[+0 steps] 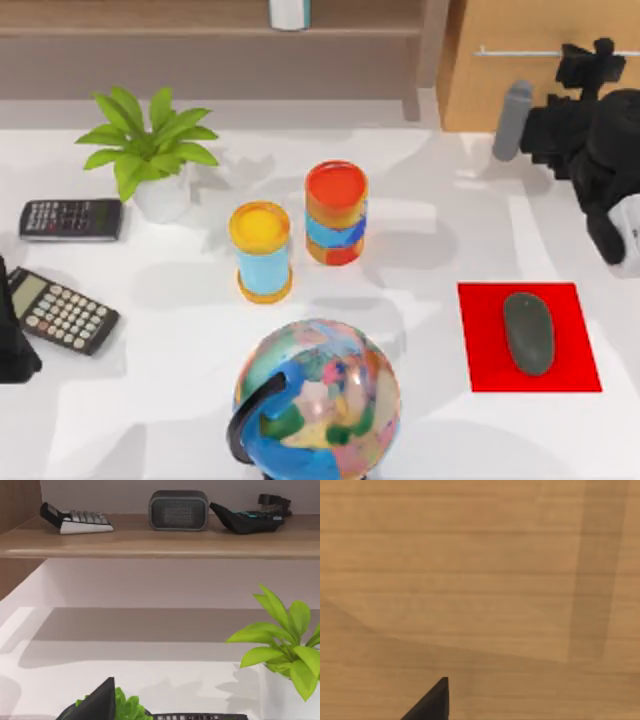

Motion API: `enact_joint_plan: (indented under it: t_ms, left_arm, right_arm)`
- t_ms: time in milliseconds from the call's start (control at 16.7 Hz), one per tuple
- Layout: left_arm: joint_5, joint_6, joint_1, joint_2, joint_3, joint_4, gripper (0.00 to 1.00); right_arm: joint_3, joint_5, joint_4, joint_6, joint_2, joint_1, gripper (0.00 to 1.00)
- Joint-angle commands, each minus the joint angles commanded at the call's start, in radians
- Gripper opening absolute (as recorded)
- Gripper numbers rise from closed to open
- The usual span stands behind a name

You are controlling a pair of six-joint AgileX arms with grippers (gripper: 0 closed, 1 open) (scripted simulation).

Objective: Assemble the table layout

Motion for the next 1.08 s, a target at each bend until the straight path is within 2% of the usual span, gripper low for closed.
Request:
enact_joint_plan:
  t_ms: [1080]
  left_arm:
    - [0.000,0.000,0.000,0.000,0.000,0.000,1.00]
  right_arm:
    - [-0.222,0.022,0.096,0.011,-0.069,0.028,1.00]
